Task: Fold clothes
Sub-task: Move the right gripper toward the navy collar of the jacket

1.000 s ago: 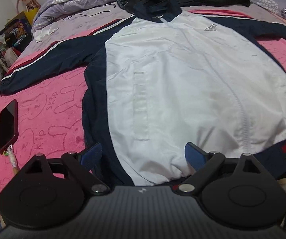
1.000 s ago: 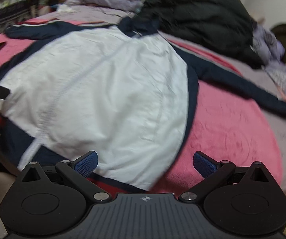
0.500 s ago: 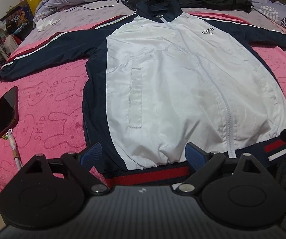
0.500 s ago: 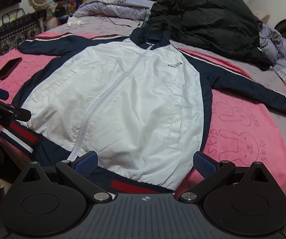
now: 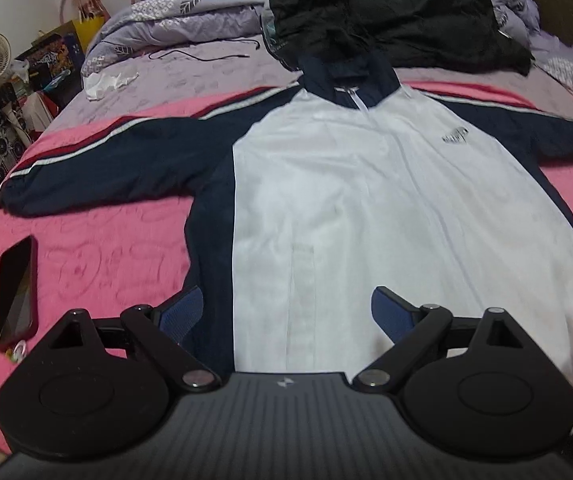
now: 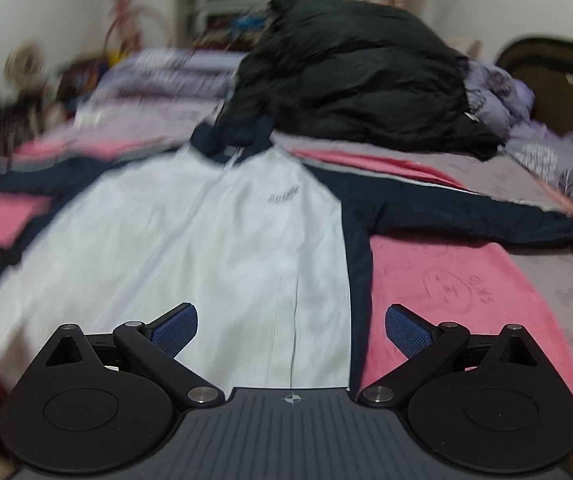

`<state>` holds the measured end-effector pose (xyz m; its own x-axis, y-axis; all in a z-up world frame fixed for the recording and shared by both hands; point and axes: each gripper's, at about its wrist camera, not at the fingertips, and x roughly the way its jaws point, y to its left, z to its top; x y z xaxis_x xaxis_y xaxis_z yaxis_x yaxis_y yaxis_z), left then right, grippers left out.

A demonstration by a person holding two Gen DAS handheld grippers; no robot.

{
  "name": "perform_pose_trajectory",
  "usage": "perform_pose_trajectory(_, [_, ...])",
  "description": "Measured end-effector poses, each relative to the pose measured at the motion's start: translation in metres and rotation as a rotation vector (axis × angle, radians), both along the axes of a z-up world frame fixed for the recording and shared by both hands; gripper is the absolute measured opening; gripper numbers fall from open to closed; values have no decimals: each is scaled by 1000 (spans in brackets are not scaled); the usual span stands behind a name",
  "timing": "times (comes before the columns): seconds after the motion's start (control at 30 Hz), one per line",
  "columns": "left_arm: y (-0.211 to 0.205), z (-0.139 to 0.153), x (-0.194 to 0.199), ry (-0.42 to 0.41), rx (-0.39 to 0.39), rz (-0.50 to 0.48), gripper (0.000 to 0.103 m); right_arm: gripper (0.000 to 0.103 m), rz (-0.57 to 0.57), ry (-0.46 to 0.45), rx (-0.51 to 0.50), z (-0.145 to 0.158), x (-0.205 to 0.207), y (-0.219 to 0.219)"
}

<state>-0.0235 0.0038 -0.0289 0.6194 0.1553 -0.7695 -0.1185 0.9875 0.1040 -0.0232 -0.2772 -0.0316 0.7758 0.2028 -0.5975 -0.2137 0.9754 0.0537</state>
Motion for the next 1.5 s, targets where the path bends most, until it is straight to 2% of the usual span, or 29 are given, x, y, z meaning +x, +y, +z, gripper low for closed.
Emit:
perform_pose_trajectory(0.1, [5,-12,30,-8,1,32,93,100,-23,-4,100,-6,33,-5])
perform_pose_trajectory(0.23, [19,-41,65,-43,43,120,94,95,6,-4,104,-19,78,20])
perform_pose_trajectory(0.3, [28,-61,79,-34,66,163,94,88,53,-1,105,-23,106,44])
perform_pose_trajectory(0.33, [31,-71,81,-41,68,177,99,80,94,7,112,-25,122,59])
perform_pose_trajectory(0.37, [35,-79,77,-81,52,179,103,69,143,16,106,-27,138,78])
perform_pose_trajectory(0.43, [39,-90,69,-144,30,172,103,58,218,29,54,-36,171,121])
perform_pose_trajectory(0.57, [46,-95,67,-174,-13,173,103,49,274,90,4,-71,248,201])
perform_pose_trajectory(0.63, [44,-96,68,-185,-8,173,103,49,249,47,-43,-81,285,228])
perform_pose_trajectory(0.7, [44,-97,68,-193,-9,174,103,49,188,49,-39,-83,331,244])
perform_pose_trajectory(0.73, [45,-98,68,-195,-13,174,103,53,157,59,-26,-84,354,249])
perform_pose_trajectory(0.77, [45,-98,68,-196,-15,175,103,66,129,69,-13,-86,376,252])
perform_pose_trajectory(0.83, [46,-98,69,-199,-17,176,103,77,116,69,-23,-89,407,260])
perform_pose_trajectory(0.9, [46,-98,69,-202,-18,176,103,78,86,75,-24,-90,426,264])
perform_pose_trajectory(1.0, [47,-99,69,-203,-20,176,103,62,56,106,91,-82,426,253])
perform_pose_trajectory(1.07, [46,-99,69,-205,-18,176,103,61,94,80,133,-69,402,245])
perform_pose_trajectory(1.2, [46,-98,69,-207,-19,176,103,62,313,36,98,-51,325,242])
perform_pose_trajectory(1.27, [46,-98,69,-208,-19,177,103,63,425,79,79,-54,290,247])
perform_pose_trajectory(1.33, [46,-98,69,-210,-21,177,103,63,474,135,29,-67,276,259])
perform_pose_trajectory(1.4, [46,-98,68,-212,-24,178,103,69,466,126,-26,-82,277,273])
perform_pose_trajectory(1.5, [46,-98,67,-215,-28,179,103,95,403,62,-70,-94,312,295])
